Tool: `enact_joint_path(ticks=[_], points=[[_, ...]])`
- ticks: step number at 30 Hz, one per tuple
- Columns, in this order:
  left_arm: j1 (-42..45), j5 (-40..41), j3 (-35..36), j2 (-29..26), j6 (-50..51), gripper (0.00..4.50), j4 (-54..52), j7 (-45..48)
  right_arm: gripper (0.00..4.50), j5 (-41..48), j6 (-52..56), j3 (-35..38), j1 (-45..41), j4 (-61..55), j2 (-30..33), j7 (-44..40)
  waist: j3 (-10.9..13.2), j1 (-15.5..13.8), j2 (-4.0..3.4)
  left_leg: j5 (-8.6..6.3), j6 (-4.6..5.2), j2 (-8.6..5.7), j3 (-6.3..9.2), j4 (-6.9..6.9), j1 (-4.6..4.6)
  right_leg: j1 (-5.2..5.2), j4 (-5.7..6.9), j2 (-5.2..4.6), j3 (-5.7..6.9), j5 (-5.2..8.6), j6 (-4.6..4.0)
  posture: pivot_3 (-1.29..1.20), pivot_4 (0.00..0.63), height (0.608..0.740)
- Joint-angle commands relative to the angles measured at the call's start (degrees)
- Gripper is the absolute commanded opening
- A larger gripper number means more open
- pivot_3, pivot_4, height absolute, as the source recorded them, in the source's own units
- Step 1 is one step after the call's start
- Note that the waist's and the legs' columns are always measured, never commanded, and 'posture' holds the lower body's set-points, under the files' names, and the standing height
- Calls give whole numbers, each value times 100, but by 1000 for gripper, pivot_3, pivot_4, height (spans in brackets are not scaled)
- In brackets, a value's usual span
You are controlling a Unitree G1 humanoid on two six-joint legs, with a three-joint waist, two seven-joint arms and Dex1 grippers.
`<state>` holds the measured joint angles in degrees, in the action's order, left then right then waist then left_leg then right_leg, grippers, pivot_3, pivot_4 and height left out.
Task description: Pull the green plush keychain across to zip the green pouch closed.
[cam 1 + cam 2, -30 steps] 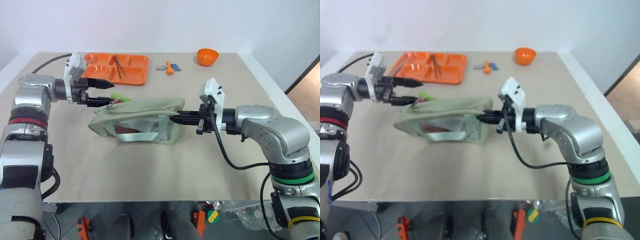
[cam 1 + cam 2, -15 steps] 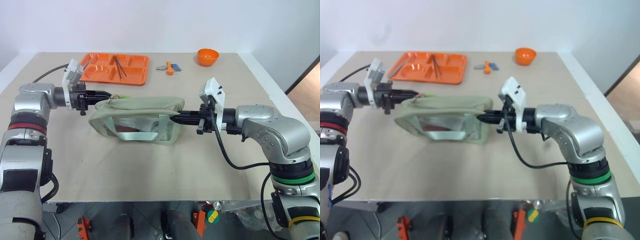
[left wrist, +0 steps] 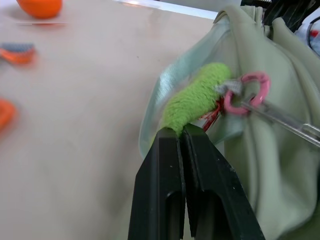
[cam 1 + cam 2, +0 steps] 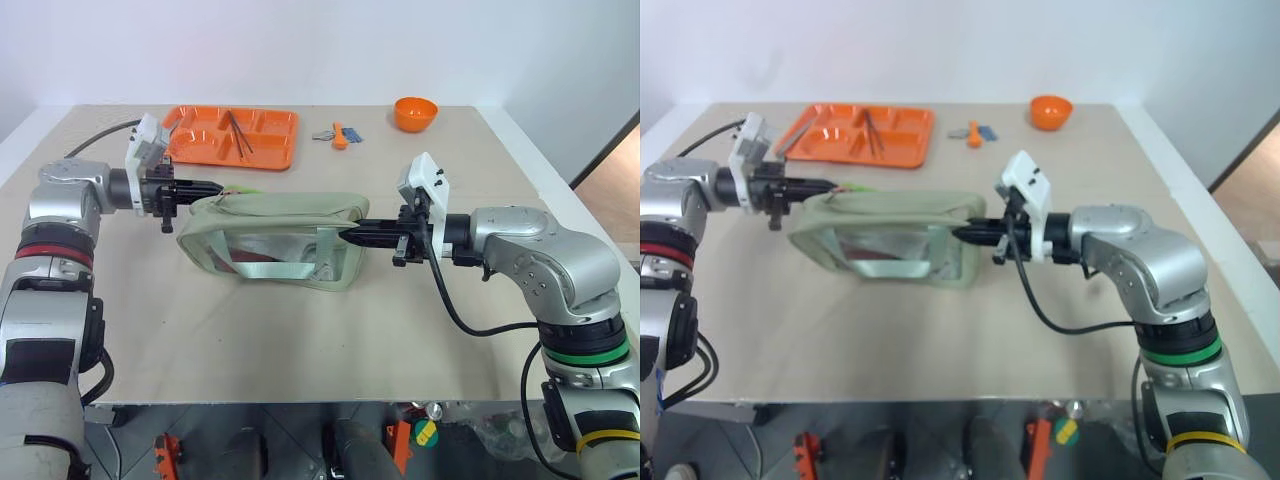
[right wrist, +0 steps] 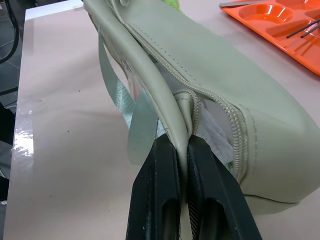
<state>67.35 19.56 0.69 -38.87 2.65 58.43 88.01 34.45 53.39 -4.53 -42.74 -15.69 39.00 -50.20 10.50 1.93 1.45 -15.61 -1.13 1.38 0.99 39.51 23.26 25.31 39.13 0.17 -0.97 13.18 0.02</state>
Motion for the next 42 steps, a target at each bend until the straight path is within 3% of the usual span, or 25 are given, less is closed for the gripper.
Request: enact_joint_path(ticks=[1, 8, 15, 18, 22, 27, 29, 30, 35, 38, 42], points=[[228, 357, 555, 86, -293, 34, -253, 0, 0, 14, -90, 53, -136, -92, -13, -33, 0, 2, 0, 0, 0, 0, -1, 0, 0, 0, 0, 0, -1, 0, 0, 0, 150, 740], [-92, 756, 911, 327, -596, 34, -1270, 390, 0, -1, -101, 45, -165, -59, 9, -62, 0, 6, 0, 0, 0, 1, -2, 0, 0, 0, 1, 1, -3, 0, 0, 0, 150, 740], [-783, 1092, -126, -226, -466, 34, -2543, 449, 0, -51, -135, 24, -218, 19, 12, -135, 0, 12, -1, 1, -1, 2, 2, 0, -3, 0, 4, 3, -7, -1, -1, 0, 150, 740], [-820, 1083, -422, -414, -473, 34, -2541, 449, 0, -66, -150, 11, -255, 51, -14, -144, 0, -1, 0, 1, -1, 5, 6, 1, -4, -1, 5, 3, -6, -2, -2, 0, 150, 740], [-511, 933, -188, -269, -386, 34, -2016, 444, 0, -80, -161, -1, -251, 50, -47, -145, 0, -7, 0, 2, 1, 2, 1, 5, -3, -2, 5, 4, -2, -2, -3, 0, 150, 740], [-161, 1036, 204, -96, -4, 1590, -1621, 159, 0, -90, -162, -1, -244, 53, -57, -163, 0, 2, 0, 2, 2, 4, -1, 7, -3, -2, 4, 11, -4, -2, -2, 0, 150, 740], [-118, 1102, 318, -101, 189, 1940, -1646, 201, 0, -95, -166, -6, -256, 60, -58, -175, 0, 3, 0, 2, 3, 9, 0, 6, -2, -1, 4, 15, -3, -2, -3, 0, 150, 740], [-116, 1128, 377, -101, 259, 2455, -1689, 243, 0, -98, -168, -7, -260, 63, -58, -179, 0, 4, 0, 2, 3, 11, 0, 7, -2, -1, 4, 18, -4, -3, -4, 0, 150, 740], [-204, 1074, 495, -234, 455, 4111, -1871, 433, 0, -104, -174, -17, -293, 92, -66, -195, 0, 3, 0, 2, 2, 13, 0, 7, -2, -1, 4, 19, -3, -4, -6, 0, 150, 740], [-203, 929, 591, -263, 184, 4111, -1775, 342, 0, -99, -182, -23, -299, 100, -76, -213, 0, 2, 0, 2, 2, 13, 0, 7, -3, -1, 4, 20, -4, -4, -6, 0, 150, 740], [36, 1227, 986, -252, 636, 4111, -1664, 41, 0, -115, -195, -42, -298, 101, -106, -226, 0, 2, 0, 2, 2, 15, 0, 7, -3, -1, 4, 20, -4, -4, -7, 0, 150, 740]])
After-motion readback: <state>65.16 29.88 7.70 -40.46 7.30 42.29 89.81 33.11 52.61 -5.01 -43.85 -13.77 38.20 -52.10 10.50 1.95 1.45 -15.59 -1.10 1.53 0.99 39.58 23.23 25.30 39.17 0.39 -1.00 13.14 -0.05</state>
